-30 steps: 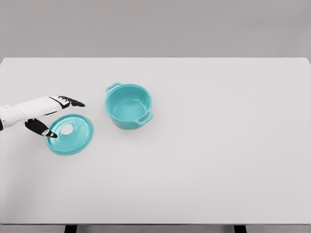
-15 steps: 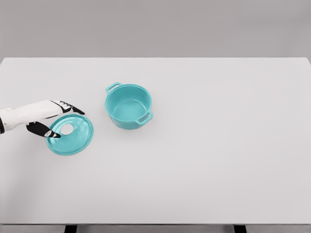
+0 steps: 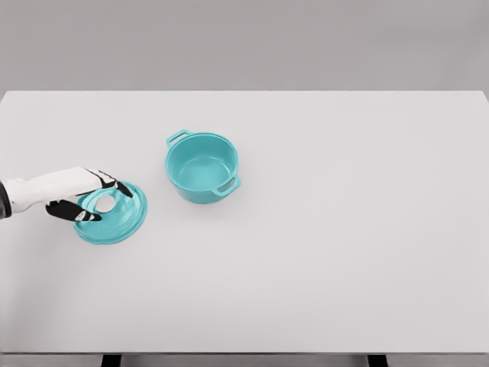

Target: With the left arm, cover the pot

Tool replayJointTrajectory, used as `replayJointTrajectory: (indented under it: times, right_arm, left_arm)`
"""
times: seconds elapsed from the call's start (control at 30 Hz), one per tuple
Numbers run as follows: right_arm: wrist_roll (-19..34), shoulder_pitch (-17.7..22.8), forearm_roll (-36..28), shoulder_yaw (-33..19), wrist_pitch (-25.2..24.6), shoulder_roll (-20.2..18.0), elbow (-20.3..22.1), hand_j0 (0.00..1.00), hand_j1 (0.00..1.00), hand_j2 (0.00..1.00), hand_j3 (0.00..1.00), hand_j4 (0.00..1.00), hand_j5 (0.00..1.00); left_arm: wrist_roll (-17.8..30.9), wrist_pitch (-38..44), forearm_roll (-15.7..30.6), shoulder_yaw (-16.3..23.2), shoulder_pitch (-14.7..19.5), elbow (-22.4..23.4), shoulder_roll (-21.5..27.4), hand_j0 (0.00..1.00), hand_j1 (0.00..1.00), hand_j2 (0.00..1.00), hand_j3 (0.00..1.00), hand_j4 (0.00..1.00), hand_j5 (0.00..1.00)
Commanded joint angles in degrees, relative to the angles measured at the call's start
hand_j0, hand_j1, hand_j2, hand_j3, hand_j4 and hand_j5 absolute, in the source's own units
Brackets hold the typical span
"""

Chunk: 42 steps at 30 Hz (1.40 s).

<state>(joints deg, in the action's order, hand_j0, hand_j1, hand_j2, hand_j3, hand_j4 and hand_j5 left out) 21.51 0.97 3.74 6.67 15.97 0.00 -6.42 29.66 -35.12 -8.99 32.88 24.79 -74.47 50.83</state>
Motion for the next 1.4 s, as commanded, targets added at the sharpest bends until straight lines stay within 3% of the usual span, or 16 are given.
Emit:
replayJointTrajectory:
  times: [0.0, 0.07, 0.17, 0.43, 0.53, 0.67, 0.9, 1.2, 1.37]
  right_arm:
    - [0.0, 0.0, 0.0, 0.0, 0.0, 0.0, 0.0, 1.00, 1.00, 1.00, 1.00, 1.00, 1.00]
    - [0.0, 0.0, 0.0, 0.0, 0.0, 0.0, 0.0, 1.00, 1.00, 1.00, 1.00, 1.00, 1.00]
    - [0.0, 0.0, 0.0, 0.0, 0.1, 0.0, 0.0, 1.00, 1.00, 1.00, 1.00, 1.00, 1.00]
    - [0.0, 0.0, 0.0, 0.0, 0.0, 0.0, 0.0, 1.00, 1.00, 1.00, 1.00, 1.00, 1.00]
    - [0.0, 0.0, 0.0, 0.0, 0.0, 0.0, 0.0, 1.00, 1.00, 1.00, 1.00, 1.00, 1.00]
    - [0.0, 0.0, 0.0, 0.0, 0.0, 0.0, 0.0, 1.00, 1.00, 1.00, 1.00, 1.00, 1.00]
    - [0.0, 0.0, 0.0, 0.0, 0.0, 0.0, 0.0, 1.00, 1.00, 1.00, 1.00, 1.00, 1.00]
    - [0.0, 0.0, 0.0, 0.0, 0.0, 0.0, 0.0, 1.00, 1.00, 1.00, 1.00, 1.00, 1.00]
    - [0.0, 0.0, 0.0, 0.0, 0.0, 0.0, 0.0, 1.00, 1.00, 1.00, 1.00, 1.00, 1.00]
  left_arm:
    - [0.0, 0.1, 0.4, 0.4, 0.0, 0.1, 0.1, 0.64, 0.64, 0.64, 0.64, 0.64, 0.64]
    - [0.0, 0.1, 0.4, 0.5, -0.1, 0.4, 0.2, 0.62, 0.62, 0.62, 0.62, 0.62, 0.62]
    - [-0.2, 0.1, 0.6, 1.7, 0.0, 0.5, 0.3, 0.49, 0.49, 0.49, 0.49, 0.49, 0.49]
    - [-0.4, 0.1, 0.5, 1.7, 0.0, -1.9, 0.9, 0.43, 0.43, 0.43, 0.43, 0.43, 0.43]
    - [-0.4, 0.1, 0.5, 1.7, 0.4, -5.3, 1.6, 0.43, 0.43, 0.43, 0.43, 0.43, 0.43]
    - [-0.4, 0.1, 0.6, 1.6, 0.8, -5.5, 2.2, 0.43, 0.43, 0.43, 0.43, 0.43, 0.43]
    - [-0.4, 0.1, 1.7, 1.6, 4.6, -8.1, 3.4, 0.44, 0.44, 0.44, 0.44, 0.44, 0.44]
    - [-0.2, 0.1, 1.6, 1.7, 8.3, -8.1, 2.4, 0.44, 0.44, 0.44, 0.44, 0.44, 0.44]
    - [0.0, 0.1, 1.0, 2.4, 9.5, -8.1, -1.6, 0.44, 0.44, 0.44, 0.44, 0.44, 0.44]
